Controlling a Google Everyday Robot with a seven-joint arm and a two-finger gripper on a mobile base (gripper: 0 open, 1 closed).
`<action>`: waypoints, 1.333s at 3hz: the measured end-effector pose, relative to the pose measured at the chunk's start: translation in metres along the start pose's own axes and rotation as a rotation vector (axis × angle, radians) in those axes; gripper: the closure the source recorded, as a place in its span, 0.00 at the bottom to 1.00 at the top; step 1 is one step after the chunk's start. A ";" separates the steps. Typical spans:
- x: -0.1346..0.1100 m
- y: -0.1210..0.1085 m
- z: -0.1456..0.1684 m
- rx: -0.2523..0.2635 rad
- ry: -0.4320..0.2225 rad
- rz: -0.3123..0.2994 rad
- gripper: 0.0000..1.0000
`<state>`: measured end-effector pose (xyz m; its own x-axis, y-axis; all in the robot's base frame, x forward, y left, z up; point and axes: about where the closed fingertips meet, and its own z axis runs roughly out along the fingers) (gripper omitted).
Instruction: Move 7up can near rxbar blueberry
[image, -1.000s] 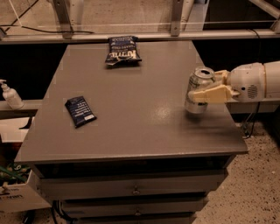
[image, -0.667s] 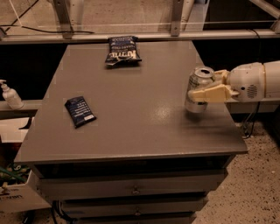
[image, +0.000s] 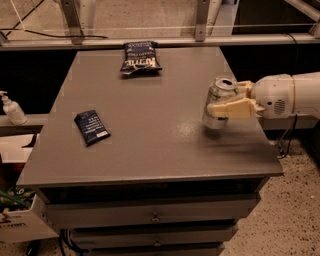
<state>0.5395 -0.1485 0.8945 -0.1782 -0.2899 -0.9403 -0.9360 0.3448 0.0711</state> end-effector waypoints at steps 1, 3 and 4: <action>-0.019 0.018 0.041 -0.072 -0.087 -0.015 1.00; -0.048 0.059 0.138 -0.194 -0.143 -0.076 1.00; -0.044 0.068 0.180 -0.222 -0.114 -0.111 1.00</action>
Offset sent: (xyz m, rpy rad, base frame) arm -0.0027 0.1677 0.0175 0.2109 -0.0731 0.2095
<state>0.5384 0.0485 0.8806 -0.0471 -0.2083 -0.9769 -0.9938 0.1087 0.0248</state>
